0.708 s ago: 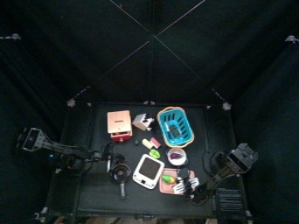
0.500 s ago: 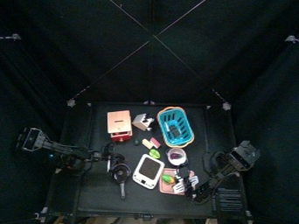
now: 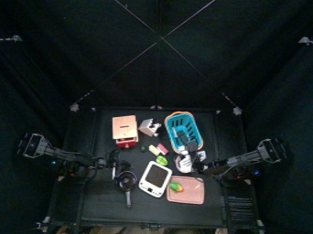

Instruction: Place white sushi roll in basket

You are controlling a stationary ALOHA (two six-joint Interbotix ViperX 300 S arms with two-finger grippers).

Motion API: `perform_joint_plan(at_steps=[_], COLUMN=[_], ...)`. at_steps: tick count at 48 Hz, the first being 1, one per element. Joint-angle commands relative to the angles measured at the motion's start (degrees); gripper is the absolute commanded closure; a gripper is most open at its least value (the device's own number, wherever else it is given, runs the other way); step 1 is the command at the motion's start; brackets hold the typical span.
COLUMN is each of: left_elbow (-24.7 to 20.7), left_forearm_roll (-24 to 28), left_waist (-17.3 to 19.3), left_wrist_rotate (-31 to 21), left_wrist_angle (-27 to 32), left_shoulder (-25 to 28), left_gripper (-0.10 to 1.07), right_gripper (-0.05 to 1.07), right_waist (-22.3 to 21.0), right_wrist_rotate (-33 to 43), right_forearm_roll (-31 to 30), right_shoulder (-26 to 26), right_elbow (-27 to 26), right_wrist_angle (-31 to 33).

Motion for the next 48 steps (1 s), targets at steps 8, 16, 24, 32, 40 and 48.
perform_joint_plan(at_steps=[8,16,24,32,40,48], left_elbow=[-0.5,-0.3,0.4,1.1,1.1,1.1], left_forearm_roll=[-0.1,-0.1,-0.3,-1.1,-1.4,-1.4], left_waist=[-0.1,0.4,2.2,4.0,4.0,4.0], left_wrist_rotate=[0.2,0.2,0.0,0.1,0.1,0.1], left_wrist_angle=[-0.2,-0.3,-0.3,-0.2,-0.3,-0.2], left_shoulder=[-0.2,-0.3,-0.4,-0.4,-0.4,-0.4], left_gripper=[0.58,0.58,0.58,0.58,0.58,0.58], right_gripper=[0.5,0.5,0.5,0.5,0.49,0.49], right_waist=[-20.7,-30.7,-35.7,-37.0,-37.4,-37.7], right_wrist_rotate=[-11.9,-16.6,-20.1,-22.8,-24.4,-24.5], right_forearm_roll=[2.2,5.2,7.4,8.3,9.3,9.4], right_shoulder=[-4.5,-1.3,4.6,8.6,11.3,13.5], right_elbow=[1.9,4.0,4.0,3.6,3.5,3.2], right_wrist_angle=[-17.8,-27.0,-30.1,-30.4,-30.2,-30.3])
